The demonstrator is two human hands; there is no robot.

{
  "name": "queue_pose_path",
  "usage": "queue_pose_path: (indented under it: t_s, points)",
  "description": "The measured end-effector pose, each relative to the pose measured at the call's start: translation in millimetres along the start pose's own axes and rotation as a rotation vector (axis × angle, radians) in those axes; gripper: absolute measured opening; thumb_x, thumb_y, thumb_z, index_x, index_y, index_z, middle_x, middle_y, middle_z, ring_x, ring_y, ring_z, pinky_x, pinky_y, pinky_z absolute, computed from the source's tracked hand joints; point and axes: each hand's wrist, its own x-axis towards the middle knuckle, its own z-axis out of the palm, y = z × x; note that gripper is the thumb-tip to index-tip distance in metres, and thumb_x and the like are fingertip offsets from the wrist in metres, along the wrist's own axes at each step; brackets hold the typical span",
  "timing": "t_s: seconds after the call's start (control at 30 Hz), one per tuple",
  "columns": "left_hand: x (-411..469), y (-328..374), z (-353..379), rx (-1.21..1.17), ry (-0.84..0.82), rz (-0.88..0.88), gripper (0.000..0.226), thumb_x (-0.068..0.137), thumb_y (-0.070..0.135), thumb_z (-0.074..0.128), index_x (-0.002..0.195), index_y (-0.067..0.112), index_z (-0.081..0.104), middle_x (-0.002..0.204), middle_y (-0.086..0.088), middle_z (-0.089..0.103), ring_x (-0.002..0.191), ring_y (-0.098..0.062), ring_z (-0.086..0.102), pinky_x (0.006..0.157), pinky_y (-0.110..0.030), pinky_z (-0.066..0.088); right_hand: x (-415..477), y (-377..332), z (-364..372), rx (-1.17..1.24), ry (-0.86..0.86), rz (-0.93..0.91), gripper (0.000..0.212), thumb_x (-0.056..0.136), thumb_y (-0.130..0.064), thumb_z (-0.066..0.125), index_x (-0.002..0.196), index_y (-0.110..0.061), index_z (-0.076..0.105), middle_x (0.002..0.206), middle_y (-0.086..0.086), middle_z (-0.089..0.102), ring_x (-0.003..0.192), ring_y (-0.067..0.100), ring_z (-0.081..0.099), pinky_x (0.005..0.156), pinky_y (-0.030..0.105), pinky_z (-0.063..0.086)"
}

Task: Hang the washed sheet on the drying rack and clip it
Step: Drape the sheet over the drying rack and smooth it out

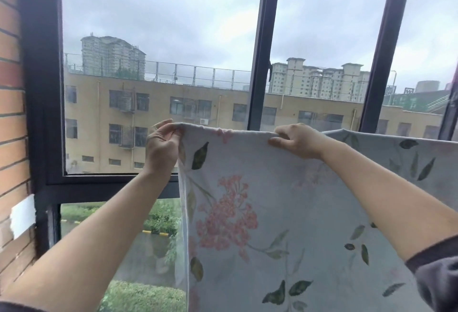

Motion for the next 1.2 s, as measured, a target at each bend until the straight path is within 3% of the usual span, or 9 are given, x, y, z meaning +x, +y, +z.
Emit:
queue_pose_path:
  t_s: [0.1,0.17,0.33,0.4,0.53,0.7,0.97,1.1,1.2]
  points:
    - [10.5,10.2,3.3,0.037,-0.013,0.061,0.025,0.091,0.0,0.051,0.093,0.016,0.07,0.08,0.009,0.064,0.075,-0.004,0.055,0.066,-0.014,0.046,1.9,9.7,-11.0,0.305,0.102,-0.038,0.045,0.097,-0.026,0.054,0.052,-0.03,0.055,0.045,-0.017,0.047,0.047,0.002,0.043,0.054,0.022,0.033]
    - [15.5,16.4,6.6,0.021,0.015,0.11,0.026,0.09,0.0,0.051,0.092,0.016,0.071,0.079,0.008,0.065,0.074,-0.005,0.055,0.064,-0.017,0.045,4.9,11.2,-13.8,0.401,0.248,-0.033,0.046,0.096,-0.026,0.056,0.05,-0.026,0.05,0.043,-0.016,0.043,0.043,0.002,0.038,0.049,0.018,0.029]
    - [17.2,3.8,-0.3,0.086,0.0,0.104,0.023,0.091,0.002,0.053,0.094,0.017,0.071,0.081,0.007,0.066,0.079,-0.009,0.056,0.069,-0.02,0.046,-0.2,17.2,-6.7,0.213,0.115,0.023,0.044,0.096,-0.048,0.045,0.065,-0.018,0.053,0.056,-0.008,0.048,0.056,0.011,0.046,0.058,0.032,0.037]
    - [16.6,3.8,-3.0,0.096,-0.008,0.076,0.025,0.091,0.0,0.051,0.095,0.015,0.071,0.082,0.007,0.066,0.079,-0.009,0.057,0.071,-0.021,0.046,-4.2,21.1,-8.5,0.174,0.114,0.022,0.043,0.096,-0.044,0.047,0.061,-0.021,0.05,0.057,-0.006,0.048,0.056,0.012,0.045,0.059,0.034,0.038]
    - [20.5,24.9,2.4,0.059,-0.021,0.064,0.027,0.092,-0.001,0.047,0.091,0.014,0.07,0.073,0.007,0.06,0.064,-0.005,0.049,0.051,-0.013,0.041,-5.0,24.3,-7.8,0.273,0.385,-0.022,0.044,0.096,-0.03,0.054,0.056,-0.015,0.041,0.053,-0.004,0.039,0.054,0.013,0.036,0.055,0.033,0.031]
    - [17.6,15.7,-1.6,0.178,-0.041,0.028,0.028,0.096,0.02,0.052,0.07,0.02,0.062,0.063,0.003,0.051,0.062,-0.01,0.043,0.058,-0.027,0.037,-12.9,26.5,7.6,0.104,0.359,-0.019,0.042,0.097,-0.036,0.049,0.059,-0.019,0.041,0.048,-0.005,0.038,0.056,0.024,0.043,0.069,0.034,0.033]
    - [7.3,17.8,4.9,0.163,0.162,0.076,0.018,0.095,0.021,0.055,0.084,0.012,0.066,0.067,0.008,0.056,0.062,-0.002,0.047,0.052,-0.006,0.037,-14.9,20.4,9.6,0.142,0.541,-0.008,0.04,0.096,-0.03,0.052,0.059,-0.019,0.04,0.05,-0.009,0.04,0.058,0.025,0.045,0.073,0.036,0.033]
    - [3.3,7.8,-2.6,0.137,0.135,0.005,0.015,0.091,0.024,0.062,0.083,0.014,0.068,0.07,0.008,0.06,0.065,-0.004,0.05,0.062,-0.016,0.043,-22.5,26.9,21.7,0.04,0.503,0.05,0.042,0.093,-0.047,0.031,0.088,-0.019,0.062,0.085,-0.003,0.064,0.09,0.025,0.058,0.094,0.04,0.028]
    - [1.1,4.0,-2.9,0.101,0.087,-0.053,0.017,0.091,0.025,0.063,0.075,0.019,0.066,0.071,0.006,0.061,0.067,-0.009,0.051,0.069,-0.026,0.046,-29.3,26.4,30.0,-0.027,0.46,0.085,0.06,0.09,-0.053,0.019,0.13,-0.023,0.052,0.136,0.002,0.051,0.131,0.024,0.04,0.113,0.049,0.011]
